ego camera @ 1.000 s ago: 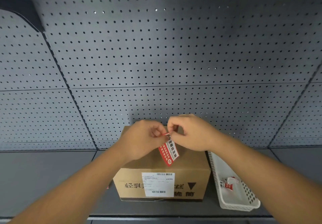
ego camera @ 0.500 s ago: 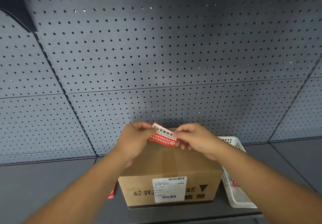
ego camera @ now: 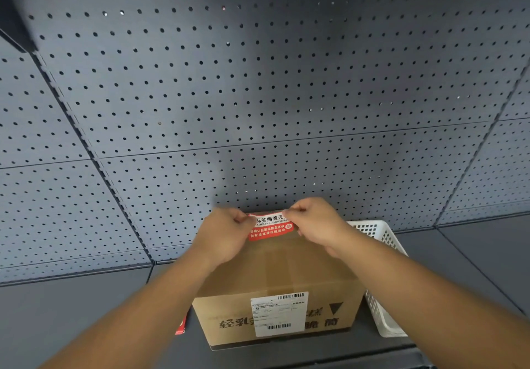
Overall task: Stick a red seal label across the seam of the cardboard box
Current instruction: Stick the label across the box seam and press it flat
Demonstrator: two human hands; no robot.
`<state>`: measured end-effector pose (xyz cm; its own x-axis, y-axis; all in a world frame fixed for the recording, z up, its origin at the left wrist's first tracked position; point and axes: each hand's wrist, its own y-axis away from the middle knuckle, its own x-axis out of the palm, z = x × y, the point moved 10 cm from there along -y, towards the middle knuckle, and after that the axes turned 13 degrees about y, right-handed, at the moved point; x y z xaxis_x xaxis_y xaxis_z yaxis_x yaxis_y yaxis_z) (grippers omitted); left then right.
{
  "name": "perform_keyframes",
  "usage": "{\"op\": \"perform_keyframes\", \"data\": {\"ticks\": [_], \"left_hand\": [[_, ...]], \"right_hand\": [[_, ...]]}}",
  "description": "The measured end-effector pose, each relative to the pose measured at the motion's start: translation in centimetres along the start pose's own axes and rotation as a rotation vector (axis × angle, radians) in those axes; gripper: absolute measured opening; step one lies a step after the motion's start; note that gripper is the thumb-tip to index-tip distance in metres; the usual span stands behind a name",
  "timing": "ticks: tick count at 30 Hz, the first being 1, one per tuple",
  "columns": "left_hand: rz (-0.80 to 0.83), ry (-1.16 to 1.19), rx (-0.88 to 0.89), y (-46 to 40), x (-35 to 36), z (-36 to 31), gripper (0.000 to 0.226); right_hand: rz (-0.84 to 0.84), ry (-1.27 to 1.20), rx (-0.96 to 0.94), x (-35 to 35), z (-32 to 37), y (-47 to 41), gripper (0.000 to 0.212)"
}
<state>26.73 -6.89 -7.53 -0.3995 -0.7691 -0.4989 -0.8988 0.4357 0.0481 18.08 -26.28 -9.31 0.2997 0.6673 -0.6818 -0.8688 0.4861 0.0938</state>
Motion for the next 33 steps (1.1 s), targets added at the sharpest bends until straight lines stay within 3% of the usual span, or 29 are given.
{"op": "perform_keyframes", "data": {"ticks": [9,15,33], "left_hand": [[0.073,-0.293,0.09,-0.1,1.7,0.7,0.042],[0.057,-0.425,0.189,-0.1,2.3,0.2,0.046],[0.105,-0.553,0.164,-1.1,3.3,0.9,0.045]], "right_hand": [[-0.141,0.553,-0.16,0.2,1.5,1.4,0.026],[-0.192,0.618,-0.185,0.6,1.6,2.4,0.022],[-0.194,0.664,-0.214,1.9,1.4,1.4,0.021]]}}
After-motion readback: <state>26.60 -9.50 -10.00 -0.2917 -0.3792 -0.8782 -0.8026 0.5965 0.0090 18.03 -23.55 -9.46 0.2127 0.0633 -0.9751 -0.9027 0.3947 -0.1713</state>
